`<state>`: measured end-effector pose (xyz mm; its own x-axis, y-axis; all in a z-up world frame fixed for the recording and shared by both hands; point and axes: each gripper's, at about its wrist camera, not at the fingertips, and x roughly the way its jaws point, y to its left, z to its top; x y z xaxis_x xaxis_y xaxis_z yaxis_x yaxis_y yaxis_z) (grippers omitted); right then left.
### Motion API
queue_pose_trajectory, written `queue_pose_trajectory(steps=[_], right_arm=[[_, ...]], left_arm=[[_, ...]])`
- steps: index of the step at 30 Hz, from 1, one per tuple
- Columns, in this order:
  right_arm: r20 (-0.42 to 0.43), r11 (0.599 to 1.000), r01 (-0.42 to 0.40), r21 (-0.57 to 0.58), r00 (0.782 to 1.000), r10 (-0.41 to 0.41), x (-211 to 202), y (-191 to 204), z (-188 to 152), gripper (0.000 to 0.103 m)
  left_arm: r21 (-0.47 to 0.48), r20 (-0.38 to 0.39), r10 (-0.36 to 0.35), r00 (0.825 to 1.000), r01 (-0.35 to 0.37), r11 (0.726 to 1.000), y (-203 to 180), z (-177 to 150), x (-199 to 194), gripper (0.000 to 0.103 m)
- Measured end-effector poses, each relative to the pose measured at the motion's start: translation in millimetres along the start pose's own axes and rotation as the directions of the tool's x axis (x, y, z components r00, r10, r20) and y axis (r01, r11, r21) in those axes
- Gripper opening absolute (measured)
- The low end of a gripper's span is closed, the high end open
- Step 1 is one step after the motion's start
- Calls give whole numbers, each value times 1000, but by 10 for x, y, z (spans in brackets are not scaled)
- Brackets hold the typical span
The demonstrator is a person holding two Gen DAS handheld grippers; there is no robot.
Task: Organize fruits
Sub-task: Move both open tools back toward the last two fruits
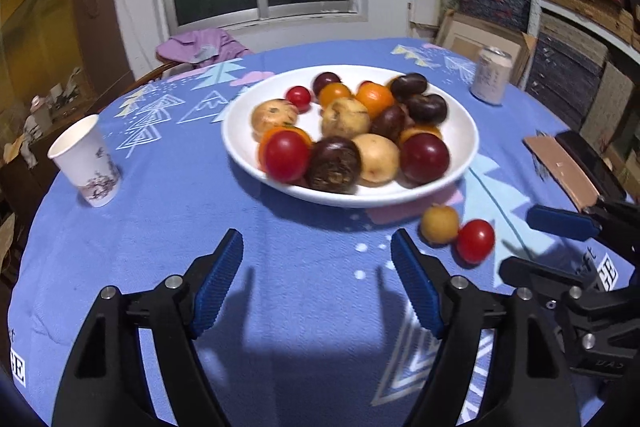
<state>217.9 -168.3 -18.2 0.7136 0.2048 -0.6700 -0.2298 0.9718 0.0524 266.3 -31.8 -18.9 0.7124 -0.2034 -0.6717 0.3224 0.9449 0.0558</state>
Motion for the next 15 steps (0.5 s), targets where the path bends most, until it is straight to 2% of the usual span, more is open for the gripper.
queue_pose_trajectory(steps=[3, 7, 12, 13, 14, 15], right_arm=[[-21, 1000, -4, -9, 1000, 4, 12, -15, -16, 53], [-81, 998, -16, -57, 997, 12, 47, -25, -49, 53], [-83, 996, -26, -91, 996, 18, -37, -60, -77, 54], [-81, 996, -28, -87, 996, 21, -43, -71, -76, 55], [-82, 996, -28, -82, 996, 22, -41, -82, -72, 55], [-86, 996, -28, -82, 996, 21, -32, -86, -75, 55]], left_arm=[[44, -22, -12, 1000, 13, 999, -131, -22, 67, 74], [42, -37, -71, 997, 72, 997, -242, 29, 130, 74], [67, -44, -113, 993, 116, 991, -448, 132, 227, 75], [68, -43, -117, 992, 120, 991, -482, 157, 245, 79], [48, -52, -129, 990, 131, 990, -500, 179, 274, 87], [28, -54, -143, 988, 145, 989, -499, 192, 294, 90]])
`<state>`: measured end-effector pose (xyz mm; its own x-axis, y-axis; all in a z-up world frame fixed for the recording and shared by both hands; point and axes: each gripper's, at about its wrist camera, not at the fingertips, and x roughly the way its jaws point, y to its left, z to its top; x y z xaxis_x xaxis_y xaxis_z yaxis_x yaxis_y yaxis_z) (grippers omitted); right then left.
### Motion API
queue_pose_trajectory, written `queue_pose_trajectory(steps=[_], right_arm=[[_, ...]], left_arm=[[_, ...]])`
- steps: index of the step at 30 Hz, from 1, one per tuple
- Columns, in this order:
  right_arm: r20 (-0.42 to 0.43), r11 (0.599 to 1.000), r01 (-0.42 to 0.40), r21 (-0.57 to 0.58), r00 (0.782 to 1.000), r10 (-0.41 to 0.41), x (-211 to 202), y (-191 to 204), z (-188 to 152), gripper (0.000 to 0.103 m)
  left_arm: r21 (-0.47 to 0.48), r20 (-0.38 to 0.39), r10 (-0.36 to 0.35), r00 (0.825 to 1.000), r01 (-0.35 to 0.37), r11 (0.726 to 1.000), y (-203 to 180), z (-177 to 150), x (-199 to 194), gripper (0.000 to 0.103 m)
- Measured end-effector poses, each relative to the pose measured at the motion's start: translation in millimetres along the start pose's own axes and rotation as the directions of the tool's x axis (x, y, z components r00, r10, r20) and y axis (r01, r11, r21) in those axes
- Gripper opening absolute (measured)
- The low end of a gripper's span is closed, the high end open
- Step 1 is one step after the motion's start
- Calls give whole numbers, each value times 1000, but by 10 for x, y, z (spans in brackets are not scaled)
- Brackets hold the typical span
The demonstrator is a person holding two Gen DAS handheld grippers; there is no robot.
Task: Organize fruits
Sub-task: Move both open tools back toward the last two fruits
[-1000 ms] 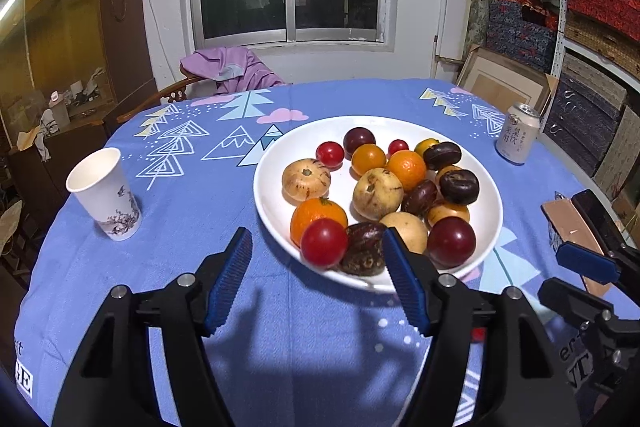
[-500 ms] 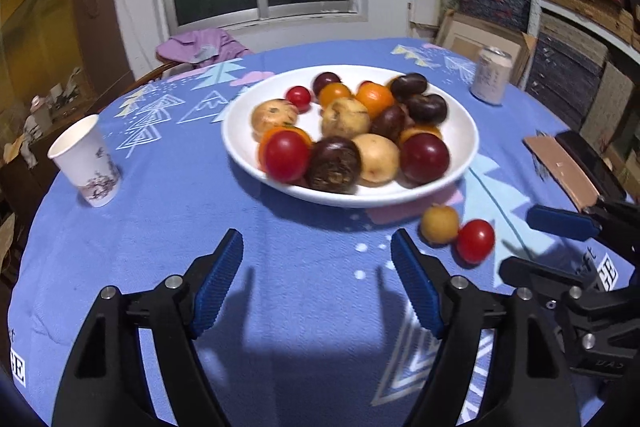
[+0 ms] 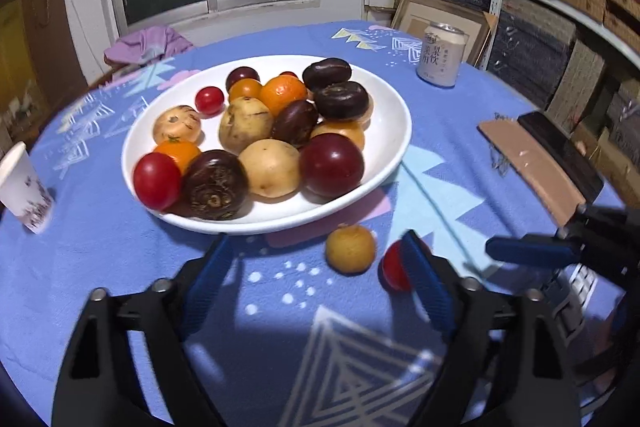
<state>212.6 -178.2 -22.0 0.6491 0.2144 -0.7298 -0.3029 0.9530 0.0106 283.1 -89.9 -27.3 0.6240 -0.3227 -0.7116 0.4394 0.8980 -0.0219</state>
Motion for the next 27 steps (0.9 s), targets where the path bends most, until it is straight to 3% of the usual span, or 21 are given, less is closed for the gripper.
queue_pose_trajectory(steps=[3, 6, 8, 11, 15, 18, 23, 27], right_arm=[[-18, 1000, -2, -13, 1000, 1, 43, 23, -13, 55], [-11, 1000, -8, -14, 1000, 8, 31, 35, -18, 55], [1, 1000, -4, 10, 1000, 4, 30, 9, -9, 55], [25, 999, 4, 47, 1000, -6, 60, -12, 17, 55], [46, 999, -9, 32, 999, 7, 154, 77, 78, 50], [44, 999, -41, 27, 998, 40, 241, 115, 165, 47], [43, 998, -50, 45, 998, 48, 348, 86, 288, 28], [10, 993, -42, 110, 999, 41, 447, -57, 310, 28]], left_arm=[[-28, -13, 18, 1000, -19, 999, 18, 20, 68, 94], [-57, -52, 83, 995, -86, 995, 179, -4, 98, 94], [-122, -64, 34, 997, -42, 992, 361, -64, 78, 94], [-189, -66, 75, 995, -87, 978, 590, -117, -5, 93], [-226, -87, 71, 994, -89, 970, 721, -183, 9, 93], [-189, -82, 83, 993, -97, 977, 683, -180, -3, 93], [-99, -57, 132, 990, -137, 986, 508, -193, -65, 89], [-108, -57, 127, 990, -132, 985, 539, -187, -68, 88]])
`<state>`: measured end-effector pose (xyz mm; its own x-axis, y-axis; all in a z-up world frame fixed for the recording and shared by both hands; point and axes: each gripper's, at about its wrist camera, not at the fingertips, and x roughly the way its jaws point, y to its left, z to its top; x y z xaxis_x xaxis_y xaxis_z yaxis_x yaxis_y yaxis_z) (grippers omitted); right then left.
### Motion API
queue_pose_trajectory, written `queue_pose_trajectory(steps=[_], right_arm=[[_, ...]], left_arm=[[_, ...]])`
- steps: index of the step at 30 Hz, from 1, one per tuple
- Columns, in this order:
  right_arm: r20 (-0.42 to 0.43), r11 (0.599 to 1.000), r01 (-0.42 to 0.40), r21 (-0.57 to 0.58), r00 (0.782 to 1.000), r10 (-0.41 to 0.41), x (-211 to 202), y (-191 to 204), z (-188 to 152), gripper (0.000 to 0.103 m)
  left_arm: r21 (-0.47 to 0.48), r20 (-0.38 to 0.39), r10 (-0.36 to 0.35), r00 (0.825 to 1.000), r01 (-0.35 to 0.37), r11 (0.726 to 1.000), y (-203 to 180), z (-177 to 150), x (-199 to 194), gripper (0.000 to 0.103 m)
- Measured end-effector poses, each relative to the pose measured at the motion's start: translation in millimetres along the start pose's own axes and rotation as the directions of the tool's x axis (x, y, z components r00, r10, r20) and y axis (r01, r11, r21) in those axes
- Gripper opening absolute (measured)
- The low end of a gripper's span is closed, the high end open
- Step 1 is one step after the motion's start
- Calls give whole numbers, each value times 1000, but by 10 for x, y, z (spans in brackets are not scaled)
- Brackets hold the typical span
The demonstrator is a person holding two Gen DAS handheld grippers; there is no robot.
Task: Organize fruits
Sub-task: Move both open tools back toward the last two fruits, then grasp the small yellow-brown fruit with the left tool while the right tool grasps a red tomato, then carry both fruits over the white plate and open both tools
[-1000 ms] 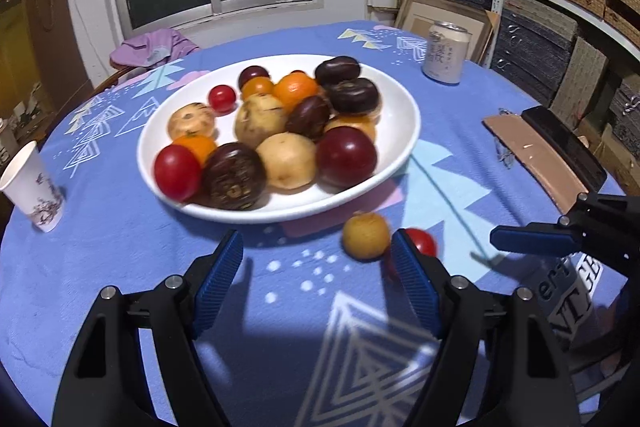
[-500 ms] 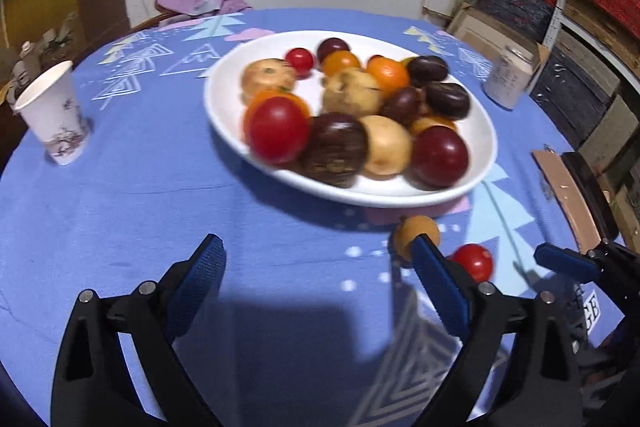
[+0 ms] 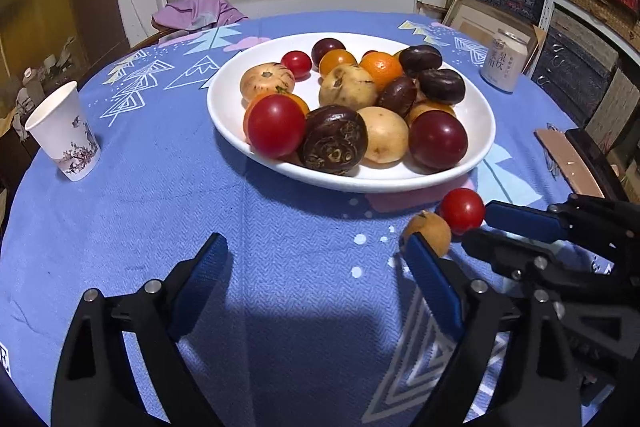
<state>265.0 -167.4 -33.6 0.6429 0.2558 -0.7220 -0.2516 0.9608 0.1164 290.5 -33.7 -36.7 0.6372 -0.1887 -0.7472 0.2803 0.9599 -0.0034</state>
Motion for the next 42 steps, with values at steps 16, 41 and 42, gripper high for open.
queue_pose_trajectory(steps=[16, 41, 42], right_arm=[[-25, 986, -94, 134, 995, 99, 223, -234, 141, 31], [-21, 976, -15, 217, 1000, 20, -21, -490, 40, 30], [-19, 976, -15, 218, 1000, 19, -33, -491, 35, 30]], left_arm=[[216, 26, -42, 999, 36, 976, -446, -145, -156, 88], [193, -40, -105, 994, 111, 975, -690, 47, 128, 28], [191, -26, -92, 995, 96, 977, -682, 44, 104, 28]])
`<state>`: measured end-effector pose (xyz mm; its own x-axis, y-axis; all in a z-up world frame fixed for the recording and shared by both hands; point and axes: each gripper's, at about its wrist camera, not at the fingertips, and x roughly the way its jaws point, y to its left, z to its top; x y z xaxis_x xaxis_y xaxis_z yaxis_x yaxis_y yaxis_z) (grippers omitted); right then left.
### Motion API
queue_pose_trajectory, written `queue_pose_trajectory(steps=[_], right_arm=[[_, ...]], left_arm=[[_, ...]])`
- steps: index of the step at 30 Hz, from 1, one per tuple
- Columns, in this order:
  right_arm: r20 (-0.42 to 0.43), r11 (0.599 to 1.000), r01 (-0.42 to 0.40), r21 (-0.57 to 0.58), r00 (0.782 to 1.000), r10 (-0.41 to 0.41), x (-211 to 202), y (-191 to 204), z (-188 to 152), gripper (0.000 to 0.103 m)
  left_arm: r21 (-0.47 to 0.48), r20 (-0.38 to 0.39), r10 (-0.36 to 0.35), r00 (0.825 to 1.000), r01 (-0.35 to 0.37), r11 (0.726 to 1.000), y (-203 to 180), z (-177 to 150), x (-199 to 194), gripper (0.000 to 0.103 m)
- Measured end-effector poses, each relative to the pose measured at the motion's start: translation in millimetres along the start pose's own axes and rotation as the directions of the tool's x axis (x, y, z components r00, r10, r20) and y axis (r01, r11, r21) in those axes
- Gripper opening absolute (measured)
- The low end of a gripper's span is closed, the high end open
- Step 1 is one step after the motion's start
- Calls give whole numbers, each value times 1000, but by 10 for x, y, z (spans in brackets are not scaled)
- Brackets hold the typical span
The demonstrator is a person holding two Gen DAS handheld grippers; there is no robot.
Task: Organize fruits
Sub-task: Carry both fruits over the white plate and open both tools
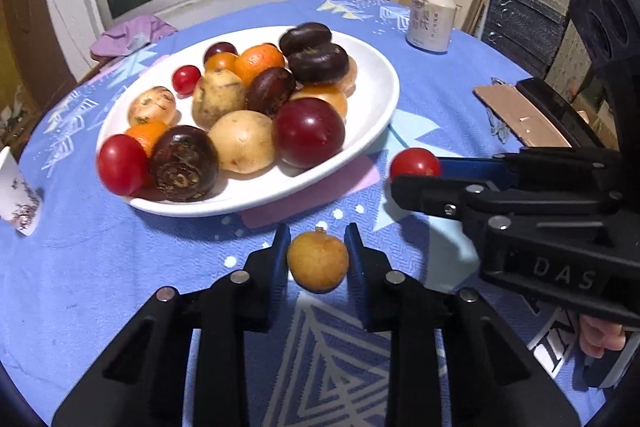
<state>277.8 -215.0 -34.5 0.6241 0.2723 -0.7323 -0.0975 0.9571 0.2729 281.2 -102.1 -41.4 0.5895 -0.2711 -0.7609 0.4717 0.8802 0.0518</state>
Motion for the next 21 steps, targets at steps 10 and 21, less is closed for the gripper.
queue_pose_trajectory(steps=[10, 21], right_arm=[[223, 997, 57, -57, 974, -43, -616, 199, -74, 30], [256, 977, 155, -144, 960, -114, -275, 541, 647, 30]], left_arm=[[-101, 220, 185, 958, -166, 981, 198, 47, -611, 28], [-213, 237, 239, 942, -190, 958, 775, 651, -546, 28]])
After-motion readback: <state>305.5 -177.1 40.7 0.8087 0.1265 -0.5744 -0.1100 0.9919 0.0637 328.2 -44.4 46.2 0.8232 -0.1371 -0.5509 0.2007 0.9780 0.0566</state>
